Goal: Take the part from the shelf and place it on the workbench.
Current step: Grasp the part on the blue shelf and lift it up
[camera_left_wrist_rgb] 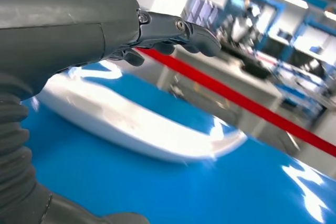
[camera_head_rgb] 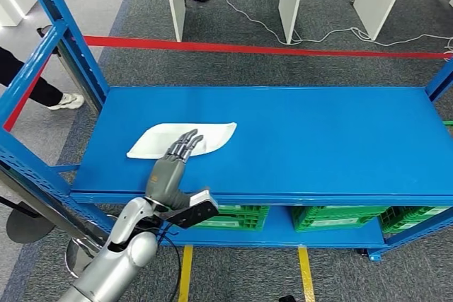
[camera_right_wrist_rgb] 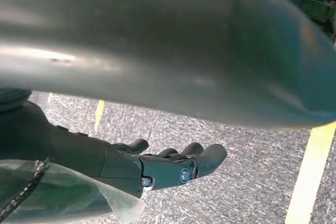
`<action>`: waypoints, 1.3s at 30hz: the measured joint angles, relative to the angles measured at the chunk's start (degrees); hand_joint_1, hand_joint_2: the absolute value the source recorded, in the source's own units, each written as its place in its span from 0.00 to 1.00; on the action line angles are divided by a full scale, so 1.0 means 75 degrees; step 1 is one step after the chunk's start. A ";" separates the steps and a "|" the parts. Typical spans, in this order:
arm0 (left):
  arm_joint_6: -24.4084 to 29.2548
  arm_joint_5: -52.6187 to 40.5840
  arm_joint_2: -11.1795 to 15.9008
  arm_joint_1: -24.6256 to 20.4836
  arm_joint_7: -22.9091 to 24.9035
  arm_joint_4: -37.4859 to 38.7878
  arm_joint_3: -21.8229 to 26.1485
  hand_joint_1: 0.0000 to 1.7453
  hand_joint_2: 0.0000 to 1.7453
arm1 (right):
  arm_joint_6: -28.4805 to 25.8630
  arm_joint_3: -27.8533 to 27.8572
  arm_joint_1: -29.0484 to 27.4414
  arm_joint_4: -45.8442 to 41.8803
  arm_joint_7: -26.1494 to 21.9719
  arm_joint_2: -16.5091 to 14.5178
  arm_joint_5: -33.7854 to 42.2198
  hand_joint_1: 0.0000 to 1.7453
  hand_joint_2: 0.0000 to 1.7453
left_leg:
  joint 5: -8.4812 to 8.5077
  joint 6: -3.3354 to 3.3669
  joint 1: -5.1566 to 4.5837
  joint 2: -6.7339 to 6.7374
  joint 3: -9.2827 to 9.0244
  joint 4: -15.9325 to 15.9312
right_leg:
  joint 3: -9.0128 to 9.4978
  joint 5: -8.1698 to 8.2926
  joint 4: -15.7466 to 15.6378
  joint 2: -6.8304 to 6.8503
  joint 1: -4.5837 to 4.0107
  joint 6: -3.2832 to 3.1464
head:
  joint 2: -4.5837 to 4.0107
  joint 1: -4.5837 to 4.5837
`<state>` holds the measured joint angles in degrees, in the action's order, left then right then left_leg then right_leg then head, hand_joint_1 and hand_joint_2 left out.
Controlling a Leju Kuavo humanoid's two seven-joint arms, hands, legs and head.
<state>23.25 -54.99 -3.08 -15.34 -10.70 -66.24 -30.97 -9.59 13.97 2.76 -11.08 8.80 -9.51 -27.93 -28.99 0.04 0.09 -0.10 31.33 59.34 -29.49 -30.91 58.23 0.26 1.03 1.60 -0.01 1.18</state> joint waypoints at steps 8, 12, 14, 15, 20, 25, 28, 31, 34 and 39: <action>0.0486 -0.1832 0.0330 -0.0403 0.1181 0.0209 0.0036 0.00 1.00 | 0.0169 0.0000 -0.0015 0.0002 0.0026 0.0003 -0.0083 0.00 0.00 | 0.0001 0.0000 0.0001 0.0000 0.0000 0.0000 | 0.0002 0.0000 0.0001 0.0000 -0.0001 0.0000 | 0.0001 -0.0001; 0.0366 -0.1768 0.0629 -0.0815 0.1147 0.0662 0.0298 0.00 1.00 | 0.0239 0.0000 -0.0023 0.0002 0.0000 0.0023 -0.0154 0.00 0.00 | 0.0002 0.0000 0.0001 0.0001 -0.0001 0.0000 | 0.0002 0.0001 0.0002 -0.0004 -0.0001 0.0000 | 0.0001 0.0000; 0.0390 -0.1730 0.0728 -0.0967 0.1050 0.0893 0.0448 0.00 0.50 | 0.0249 0.0000 -0.0032 0.0002 0.0001 0.0032 -0.0167 0.00 0.00 | 0.0003 0.0000 0.0001 0.0001 -0.0001 0.0000 | 0.0002 0.0001 0.0002 0.0001 -0.0001 0.0000 | 0.0001 0.0001; 0.0397 -0.1730 0.0763 -0.1010 0.1033 0.0978 0.0498 0.00 0.25 | 0.0250 0.0000 -0.0033 0.0002 0.0002 0.0034 -0.0169 0.00 0.00 | 0.0003 0.0001 0.0001 0.0000 -0.0001 0.0000 | 0.0003 0.0001 0.0002 0.0003 -0.0001 0.0000 | 0.0001 0.0000; 0.0375 -0.1914 0.0815 -0.1080 0.1119 0.1245 0.0629 0.00 0.00 | 0.0254 0.0000 -0.0034 0.0002 0.0002 0.0038 -0.0203 0.00 0.00 | 0.0002 0.0001 0.0000 0.0002 0.0002 0.0000 | 0.0001 0.0000 0.0002 -0.0004 0.0000 0.0000 | 0.0000 -0.0002; 0.0397 -0.2024 0.0843 -0.1172 0.1125 0.1575 0.0730 0.00 0.00 | 0.0265 0.0007 -0.0035 0.0002 0.0007 0.0039 -0.0214 0.00 0.00 | 0.0002 0.0001 -0.0001 0.0001 0.0002 0.0000 | 0.0000 0.0000 0.0001 -0.0003 0.0000 0.0000 | 0.0000 -0.0001; 0.0402 -0.2102 0.0847 -0.1236 0.1087 0.1730 0.0782 0.00 0.00 | 0.0267 0.0021 -0.0036 0.0002 0.0007 0.0041 -0.0225 0.00 0.00 | 0.0003 0.0002 -0.0001 0.0001 0.0001 0.0000 | 0.0001 0.0001 0.0001 -0.0003 0.0000 0.0000 | 0.0000 -0.0001; 0.0321 -0.1996 0.0847 -0.1296 0.0973 0.1840 0.0824 0.00 0.00 | 0.0269 0.0029 -0.0036 0.0002 0.0005 0.0041 -0.0237 0.00 0.00 | 0.0003 0.0002 -0.0001 0.0001 0.0001 0.0000 | 0.0001 0.0001 0.0001 -0.0002 0.0000 0.0000 | 0.0001 0.0000; 0.0204 -0.1729 0.0829 -0.1333 0.0792 0.1916 0.0891 0.00 0.00 | 0.0276 0.0036 -0.0037 0.0002 0.0001 0.0041 -0.0261 0.00 0.00 | 0.0003 0.0002 -0.0001 0.0002 0.0001 0.0000 | 0.0000 0.0001 0.0001 -0.0003 0.0000 0.0000 | 0.0000 -0.0001; 0.0171 -0.1509 0.0773 -0.1344 0.0600 0.1962 0.0990 0.00 1.00 | 0.0279 0.0070 -0.0036 0.0002 -0.0007 0.0041 -0.0303 0.00 0.00 | 0.0003 0.0001 -0.0001 0.0001 0.0002 0.0000 | -0.0001 0.0000 0.0001 -0.0003 0.0000 0.0000 | 0.0000 -0.0001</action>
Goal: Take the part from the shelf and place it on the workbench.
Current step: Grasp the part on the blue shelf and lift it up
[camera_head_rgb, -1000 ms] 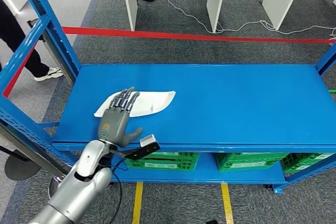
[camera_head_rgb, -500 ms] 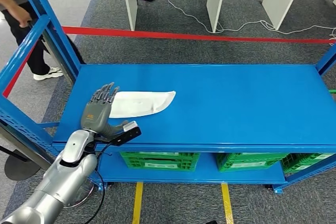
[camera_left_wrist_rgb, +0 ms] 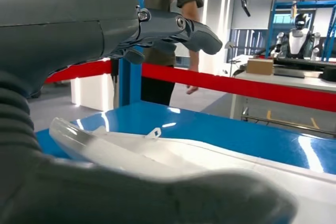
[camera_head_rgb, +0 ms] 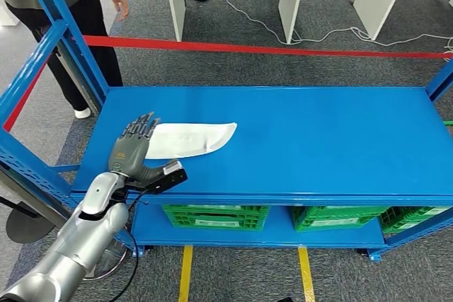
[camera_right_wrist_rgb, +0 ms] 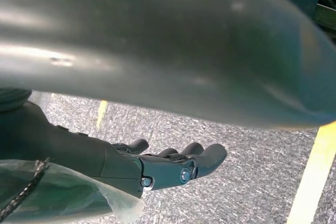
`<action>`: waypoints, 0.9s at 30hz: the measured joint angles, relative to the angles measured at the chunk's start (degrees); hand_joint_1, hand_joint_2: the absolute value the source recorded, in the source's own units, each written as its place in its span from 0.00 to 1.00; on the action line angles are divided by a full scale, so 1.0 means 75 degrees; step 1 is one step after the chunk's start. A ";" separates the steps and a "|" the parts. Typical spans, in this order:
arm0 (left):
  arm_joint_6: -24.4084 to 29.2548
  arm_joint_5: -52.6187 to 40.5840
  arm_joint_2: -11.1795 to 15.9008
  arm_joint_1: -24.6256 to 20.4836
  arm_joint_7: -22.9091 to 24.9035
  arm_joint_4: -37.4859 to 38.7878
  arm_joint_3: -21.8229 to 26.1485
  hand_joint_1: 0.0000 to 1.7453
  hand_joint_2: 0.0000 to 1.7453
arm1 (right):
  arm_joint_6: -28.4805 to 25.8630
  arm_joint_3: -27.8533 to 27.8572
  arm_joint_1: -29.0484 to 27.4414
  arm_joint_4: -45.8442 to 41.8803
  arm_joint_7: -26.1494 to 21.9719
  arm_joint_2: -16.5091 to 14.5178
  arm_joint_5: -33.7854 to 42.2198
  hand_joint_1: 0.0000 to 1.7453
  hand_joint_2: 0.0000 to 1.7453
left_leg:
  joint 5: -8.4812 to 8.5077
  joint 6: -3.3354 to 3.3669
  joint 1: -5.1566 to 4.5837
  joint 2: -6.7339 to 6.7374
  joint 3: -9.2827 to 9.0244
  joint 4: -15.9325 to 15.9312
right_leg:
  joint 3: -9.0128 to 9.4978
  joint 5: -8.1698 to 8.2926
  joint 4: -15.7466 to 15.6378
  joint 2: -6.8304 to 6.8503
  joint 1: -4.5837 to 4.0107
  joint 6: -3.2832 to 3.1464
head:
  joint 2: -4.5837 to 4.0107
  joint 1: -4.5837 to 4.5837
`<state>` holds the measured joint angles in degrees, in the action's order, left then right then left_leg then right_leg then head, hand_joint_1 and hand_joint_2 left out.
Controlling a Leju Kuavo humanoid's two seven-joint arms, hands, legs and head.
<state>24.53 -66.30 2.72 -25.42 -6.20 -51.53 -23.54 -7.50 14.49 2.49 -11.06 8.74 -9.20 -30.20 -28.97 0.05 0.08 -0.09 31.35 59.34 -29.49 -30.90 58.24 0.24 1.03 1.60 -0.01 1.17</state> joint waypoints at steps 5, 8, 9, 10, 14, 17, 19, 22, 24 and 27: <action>-0.0104 0.0156 -0.0048 -0.0002 -0.0116 0.0001 0.0023 0.00 1.00 | 0.0008 0.0018 0.0000 0.0000 0.0000 0.0000 -0.0048 0.00 0.00 | 0.0000 0.0000 0.0000 0.0000 0.0000 0.0000 | 0.0000 0.0000 0.0000 0.0000 0.0000 0.0000 | 0.0001 0.0001; -0.0147 0.0203 -0.0070 -0.0004 -0.0141 0.0001 0.0023 0.00 1.00 | 0.0012 0.0020 0.0000 0.0000 0.0000 0.0001 -0.0069 0.00 0.00 | 0.0000 0.0000 0.0000 0.0000 -0.0001 0.0000 | 0.0000 0.0000 0.0000 0.0000 0.0000 0.0000 | 0.0001 0.0001; -0.0162 0.0206 -0.0076 -0.0005 -0.0143 0.0001 0.0023 0.00 1.00 | 0.0014 0.0020 -0.0001 0.0000 0.0000 0.0001 -0.0073 0.00 0.00 | 0.0000 0.0000 0.0000 0.0000 -0.0001 0.0000 | 0.0000 0.0000 0.0000 0.0000 0.0000 0.0000 | 0.0001 0.0000; -0.0177 0.0206 -0.0080 -0.0008 -0.0144 0.0002 0.0023 0.00 1.00 | 0.0016 0.0020 -0.0001 0.0000 0.0000 0.0002 -0.0075 0.00 0.00 | 0.0000 0.0000 0.0000 0.0000 -0.0001 0.0000 | 0.0000 0.0000 0.0000 0.0000 0.0000 0.0000 | 0.0001 0.0001; -0.0204 0.0206 -0.0093 -0.0033 -0.0150 0.0015 0.0023 0.00 1.00 | 0.0020 0.0020 -0.0001 0.0000 0.0000 0.0003 -0.0086 0.00 0.00 | 0.0000 0.0000 0.0000 0.0000 -0.0001 0.0000 | 0.0000 0.0000 0.0000 0.0000 0.0000 0.0000 | 0.0001 0.0001; -0.0245 0.0206 -0.0103 -0.0058 -0.0180 0.0039 0.0023 0.00 1.00 | 0.0026 0.0020 0.0000 0.0000 0.0000 0.0003 -0.0096 0.00 0.00 | 0.0000 0.0000 0.0000 0.0000 -0.0001 0.0000 | 0.0000 0.0000 0.0000 0.0000 0.0000 0.0000 | 0.0001 0.0001; -0.0305 0.0206 -0.0112 -0.0092 -0.0191 0.0063 0.0023 0.00 1.00 | 0.0037 0.0020 0.0000 0.0000 0.0000 0.0003 -0.0109 0.00 0.00 | 0.0000 0.0000 0.0000 0.0000 -0.0001 0.0000 | 0.0000 0.0000 0.0000 0.0000 0.0000 0.0000 | 0.0001 0.0000; -0.0431 0.0206 -0.0126 -0.0166 -0.0206 0.0118 0.0018 0.00 1.00 | 0.0047 0.0020 0.0000 0.0000 0.0000 0.0003 -0.0134 0.00 0.00 | 0.0000 0.0000 0.0000 0.0000 -0.0001 0.0000 | 0.0000 0.0000 0.0000 0.0000 0.0000 0.0000 | 0.0001 0.0000; -0.0555 0.0206 -0.0130 -0.0232 -0.0232 0.0173 0.0012 0.00 1.00 | 0.0058 0.0020 0.0000 0.0000 0.0000 0.0003 -0.0158 0.00 0.00 | 0.0000 0.0000 0.0000 0.0000 -0.0001 0.0000 | 0.0000 0.0000 0.0000 0.0000 0.0000 0.0000 | 0.0001 -0.0001; -0.0641 0.0208 -0.0141 -0.0322 -0.0266 0.0252 0.0006 0.00 1.00 | 0.0078 0.0020 0.0000 0.0000 0.0000 0.0003 -0.0187 0.00 0.00 | 0.0000 0.0000 0.0000 0.0000 -0.0001 0.0001 | 0.0000 0.0001 0.0000 0.0000 0.0000 0.0000 | 0.0001 0.0000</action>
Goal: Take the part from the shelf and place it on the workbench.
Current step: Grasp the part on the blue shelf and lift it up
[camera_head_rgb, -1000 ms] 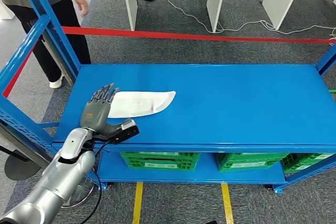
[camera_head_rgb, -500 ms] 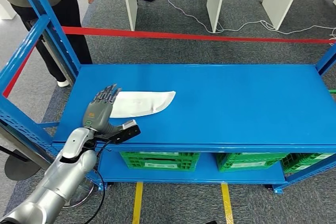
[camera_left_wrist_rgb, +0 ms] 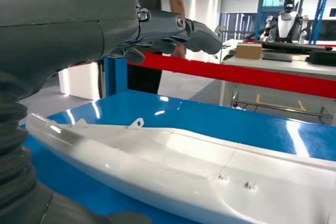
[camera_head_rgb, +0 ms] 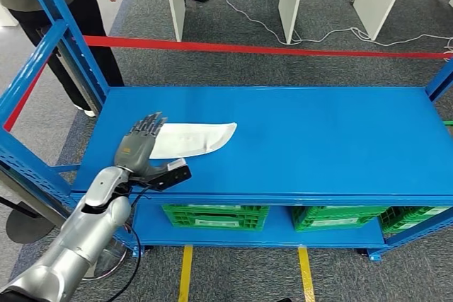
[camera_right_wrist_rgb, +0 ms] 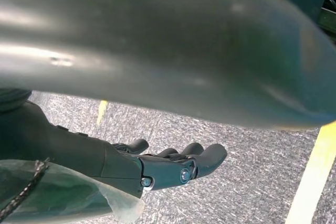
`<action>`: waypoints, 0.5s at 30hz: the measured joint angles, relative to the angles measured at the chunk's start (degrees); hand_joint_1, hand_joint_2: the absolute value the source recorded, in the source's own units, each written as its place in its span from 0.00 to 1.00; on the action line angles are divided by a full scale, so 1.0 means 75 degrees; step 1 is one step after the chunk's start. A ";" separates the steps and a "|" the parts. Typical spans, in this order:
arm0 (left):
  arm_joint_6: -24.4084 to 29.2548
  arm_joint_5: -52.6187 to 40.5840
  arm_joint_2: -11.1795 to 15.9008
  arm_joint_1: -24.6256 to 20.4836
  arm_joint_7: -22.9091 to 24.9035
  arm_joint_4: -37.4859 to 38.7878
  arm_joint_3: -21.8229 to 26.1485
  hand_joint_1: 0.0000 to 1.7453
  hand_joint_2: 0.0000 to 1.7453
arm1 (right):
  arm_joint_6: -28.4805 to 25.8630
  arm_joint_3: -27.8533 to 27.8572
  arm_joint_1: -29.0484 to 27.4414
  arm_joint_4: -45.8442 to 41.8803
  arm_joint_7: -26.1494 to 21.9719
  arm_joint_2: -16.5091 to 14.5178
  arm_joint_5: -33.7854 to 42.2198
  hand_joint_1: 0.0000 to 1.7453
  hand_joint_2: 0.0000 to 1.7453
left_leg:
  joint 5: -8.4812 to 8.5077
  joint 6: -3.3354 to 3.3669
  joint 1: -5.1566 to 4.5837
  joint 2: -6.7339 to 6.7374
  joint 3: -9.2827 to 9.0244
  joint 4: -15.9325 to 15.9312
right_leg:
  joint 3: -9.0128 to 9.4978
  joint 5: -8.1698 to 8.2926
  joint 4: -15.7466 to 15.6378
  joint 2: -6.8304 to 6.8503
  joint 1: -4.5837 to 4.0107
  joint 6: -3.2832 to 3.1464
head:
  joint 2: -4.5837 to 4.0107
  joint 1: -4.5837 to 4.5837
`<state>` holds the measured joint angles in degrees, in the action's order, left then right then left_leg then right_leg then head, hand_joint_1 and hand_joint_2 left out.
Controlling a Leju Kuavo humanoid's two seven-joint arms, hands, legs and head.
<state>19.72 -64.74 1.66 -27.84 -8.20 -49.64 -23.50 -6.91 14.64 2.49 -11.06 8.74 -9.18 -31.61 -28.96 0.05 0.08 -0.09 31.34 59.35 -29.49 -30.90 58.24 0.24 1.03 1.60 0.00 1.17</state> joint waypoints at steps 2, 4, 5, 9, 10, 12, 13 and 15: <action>-0.0019 0.0000 -0.0009 -0.0043 -0.0005 0.0043 -0.0003 0.00 1.00 | 0.0001 0.0000 0.0000 0.0000 0.0000 0.0000 -0.0006 0.00 0.00 | 0.0000 0.0000 0.0000 0.0000 0.0000 0.0000 | 0.0000 0.0000 0.0000 0.0000 0.0000 0.0000 | -0.0001 0.0000; -0.0038 0.0003 -0.0015 -0.0071 -0.0010 0.0078 -0.0006 0.00 1.00 | 0.0001 0.0000 0.0000 0.0000 0.0000 0.0000 -0.0009 0.00 0.00 | 0.0000 0.0000 0.0000 0.0000 0.0000 0.0000 | 0.0000 0.0000 0.0000 0.0000 0.0000 0.0000 | -0.0001 0.0001; -0.0099 0.0024 -0.0017 -0.0087 -0.0026 0.0097 -0.0007 0.00 1.00 | 0.0004 0.0000 0.0000 0.0000 0.0000 0.0000 -0.0015 0.00 0.00 | 0.0000 0.0000 0.0000 0.0000 0.0000 0.0000 | 0.0000 0.0000 0.0000 0.0000 0.0000 0.0000 | -0.0001 0.0001; -0.0719 0.0289 -0.0020 -0.0236 -0.0224 0.0360 -0.0018 0.00 1.00 | 0.0053 0.0000 0.0002 0.0000 -0.0003 0.0002 -0.0063 0.00 0.00 | 0.0000 0.0000 0.0000 0.0000 0.0000 0.0000 | -0.0001 0.0000 0.0000 -0.0001 0.0000 0.0000 | 0.0000 -0.0001; -0.0811 0.0354 -0.0020 -0.0280 -0.0268 0.0463 -0.0023 0.00 1.00 | 0.0066 0.0000 0.0001 0.0000 -0.0003 0.0004 -0.0071 0.00 0.00 | 0.0000 0.0000 0.0000 0.0000 0.0000 0.0000 | -0.0001 0.0000 0.0000 -0.0001 0.0000 0.0000 | -0.0001 -0.0001; -0.0917 0.0459 -0.0020 -0.0373 -0.0331 0.0675 -0.0029 0.00 1.00 | 0.0077 0.0000 0.0000 0.0000 -0.0004 0.0009 -0.0083 0.00 0.00 | 0.0000 0.0000 0.0000 0.0000 0.0000 0.0000 | 0.0000 0.0000 0.0000 -0.0001 0.0000 0.0000 | -0.0001 0.0000; -0.0953 0.0501 -0.0020 -0.0418 -0.0355 0.0778 -0.0031 0.00 1.00 | 0.0079 0.0000 0.0000 0.0000 -0.0006 0.0013 -0.0087 0.00 0.00 | 0.0000 0.0000 0.0000 0.0000 0.0000 0.0000 | 0.0000 0.0000 0.0000 0.0000 0.0000 0.0000 | -0.0001 0.0001; -0.1004 0.0571 -0.0021 -0.0507 -0.0400 0.0950 -0.0033 0.00 1.00 | 0.0080 0.0000 0.0001 0.0000 -0.0009 0.0017 -0.0091 0.00 0.00 | 0.0000 0.0000 0.0000 0.0000 0.0000 0.0000 | 0.0001 0.0000 0.0000 0.0000 0.0000 0.0000 | 0.0000 0.0001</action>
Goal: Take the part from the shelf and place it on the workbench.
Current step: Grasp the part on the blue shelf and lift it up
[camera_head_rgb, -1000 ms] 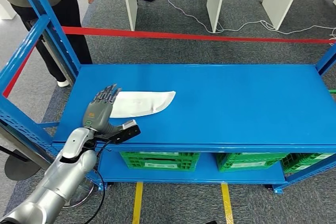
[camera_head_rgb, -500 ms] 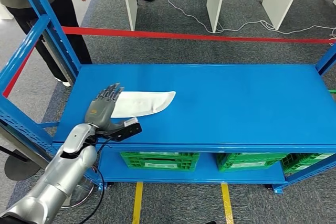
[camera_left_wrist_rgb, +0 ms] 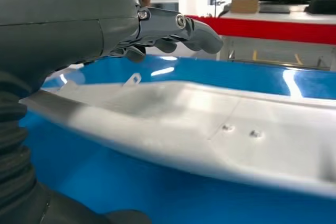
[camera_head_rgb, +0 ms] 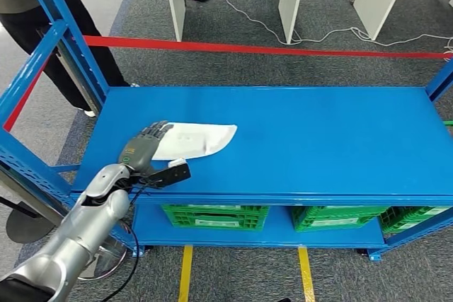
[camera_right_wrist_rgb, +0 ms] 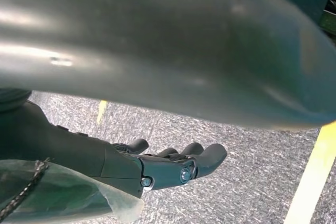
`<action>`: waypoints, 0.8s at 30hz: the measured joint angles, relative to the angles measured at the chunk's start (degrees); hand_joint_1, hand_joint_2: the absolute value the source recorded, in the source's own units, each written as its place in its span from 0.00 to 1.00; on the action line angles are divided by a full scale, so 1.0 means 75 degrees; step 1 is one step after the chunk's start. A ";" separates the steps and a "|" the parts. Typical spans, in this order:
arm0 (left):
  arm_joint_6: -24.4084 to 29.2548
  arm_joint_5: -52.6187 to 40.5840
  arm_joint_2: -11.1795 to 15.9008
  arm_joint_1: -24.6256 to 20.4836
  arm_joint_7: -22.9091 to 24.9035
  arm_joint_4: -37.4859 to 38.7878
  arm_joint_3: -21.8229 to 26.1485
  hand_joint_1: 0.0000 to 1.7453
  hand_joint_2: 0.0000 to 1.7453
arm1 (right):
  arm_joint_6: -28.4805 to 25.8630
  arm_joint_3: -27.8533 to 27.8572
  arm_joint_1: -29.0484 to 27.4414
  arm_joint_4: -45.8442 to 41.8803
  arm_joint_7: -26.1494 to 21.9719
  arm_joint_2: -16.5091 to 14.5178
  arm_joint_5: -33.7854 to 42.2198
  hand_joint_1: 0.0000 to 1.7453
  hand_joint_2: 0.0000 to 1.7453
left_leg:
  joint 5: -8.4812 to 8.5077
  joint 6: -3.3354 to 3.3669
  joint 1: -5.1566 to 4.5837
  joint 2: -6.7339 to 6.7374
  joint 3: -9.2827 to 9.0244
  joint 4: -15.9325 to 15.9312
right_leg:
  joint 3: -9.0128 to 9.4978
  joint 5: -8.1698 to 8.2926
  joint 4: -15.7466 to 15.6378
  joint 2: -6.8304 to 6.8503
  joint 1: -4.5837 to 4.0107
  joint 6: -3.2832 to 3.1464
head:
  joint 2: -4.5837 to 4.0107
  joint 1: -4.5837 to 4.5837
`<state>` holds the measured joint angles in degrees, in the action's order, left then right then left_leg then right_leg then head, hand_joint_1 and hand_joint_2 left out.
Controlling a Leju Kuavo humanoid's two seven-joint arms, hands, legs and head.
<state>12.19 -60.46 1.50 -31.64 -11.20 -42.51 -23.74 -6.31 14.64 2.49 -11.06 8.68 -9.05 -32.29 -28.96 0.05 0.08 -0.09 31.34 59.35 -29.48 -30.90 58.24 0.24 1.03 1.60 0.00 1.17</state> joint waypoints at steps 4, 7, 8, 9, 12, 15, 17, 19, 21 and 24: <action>-0.0104 0.0185 -0.0009 -0.0154 -0.0127 0.0292 -0.0002 0.00 1.00 | 0.0015 0.0000 0.0000 0.0000 -0.0005 0.0005 -0.0036 0.00 0.00 | 0.0000 0.0000 0.0000 0.0000 -0.0001 0.0000 | 0.0002 0.0000 0.0000 0.0000 0.0000 0.0000 | -0.0001 0.0000; -0.0234 0.0481 -0.0025 -0.0270 -0.0279 0.0526 0.0023 0.00 1.00 | 0.0025 0.0000 0.0001 0.0000 -0.0015 0.0011 -0.0085 0.00 0.00 | 0.0000 0.0000 0.0000 -0.0001 -0.0002 0.0000 | 0.0005 0.0000 0.0000 0.0003 0.0000 0.0000 | 0.0000 -0.0001; -0.0267 0.0581 -0.0030 -0.0305 -0.0316 0.0605 0.0039 0.00 1.00 | 0.0026 0.0000 0.0002 0.0000 -0.0023 0.0012 -0.0100 0.00 0.00 | 0.0000 0.0000 0.0000 -0.0002 -0.0002 0.0000 | 0.0006 0.0000 0.0000 0.0003 0.0000 0.0000 | 0.0000 0.0000; -0.0286 0.0664 -0.0034 -0.0336 -0.0343 0.0687 0.0056 0.00 1.00 | 0.0028 0.0000 0.0002 0.0000 -0.0034 0.0014 -0.0114 0.00 0.00 | 0.0000 0.0000 0.0000 -0.0001 -0.0003 0.0000 | 0.0007 0.0000 0.0000 0.0003 0.0000 0.0000 | 0.0000 -0.0001; -0.0274 0.0756 -0.0042 -0.0412 -0.0363 0.0880 0.0087 0.00 1.00 | 0.0028 0.0000 0.0002 0.0000 -0.0075 0.0015 -0.0135 0.00 0.00 | 0.0001 0.0001 0.0000 -0.0002 -0.0005 0.0000 | 0.0009 0.0000 0.0000 0.0003 0.0000 0.0000 | 0.0000 -0.0001; -0.0182 0.0719 -0.0044 -0.0474 -0.0366 0.1025 0.0103 0.04 1.00 | 0.0030 0.0001 0.0002 0.0000 -0.0098 0.0019 -0.0143 0.00 0.00 | 0.0001 0.0002 0.0000 -0.0002 -0.0006 0.0000 | 0.0011 0.0000 0.0000 0.0004 0.0000 0.0000 | 0.0000 0.0000; -0.0130 0.0685 -0.0046 -0.0501 -0.0366 0.1094 0.0103 0.54 1.00 | 0.0033 0.0002 0.0002 0.0000 -0.0099 0.0022 -0.0146 0.00 0.00 | 0.0002 0.0002 0.0000 -0.0002 -0.0008 0.0000 | 0.0013 0.0000 0.0000 0.0004 0.0000 0.0000 | -0.0001 -0.0001; -0.0059 0.0633 -0.0050 -0.0512 -0.0366 0.1153 0.0099 1.00 1.00 | 0.0041 0.0003 0.0002 0.0000 -0.0094 0.0023 -0.0154 0.00 0.00 | 0.0002 0.0003 0.0000 -0.0001 -0.0009 0.0000 | 0.0014 0.0000 0.0000 0.0003 0.0000 0.0000 | -0.0001 -0.0001; 0.0038 0.0564 -0.0052 -0.0510 -0.0369 0.1198 0.0090 1.00 1.00 | 0.0050 0.0006 0.0001 0.0000 -0.0087 0.0025 -0.0173 0.00 0.00 | 0.0003 0.0004 0.0000 -0.0001 -0.0009 0.0000 | 0.0013 0.0001 0.0000 0.0003 0.0000 0.0000 | -0.0001 -0.0001; 0.0154 0.0518 -0.0052 -0.0490 -0.0391 0.1238 0.0074 1.00 1.00 | 0.0055 0.0034 0.0000 0.0000 -0.0085 0.0026 -0.0200 0.00 0.00 | 0.0004 0.0005 0.0000 -0.0001 -0.0009 0.0000 | 0.0011 0.0001 0.0000 0.0002 0.0000 0.0001 | 0.0000 -0.0001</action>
<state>13.35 -56.57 1.11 -35.31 -14.13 -33.22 -23.19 -5.90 14.90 2.50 -11.06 8.04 -8.85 -33.79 -28.93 0.09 0.08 -0.10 31.27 59.35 -29.40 -30.89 58.24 0.26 1.03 1.60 0.00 1.17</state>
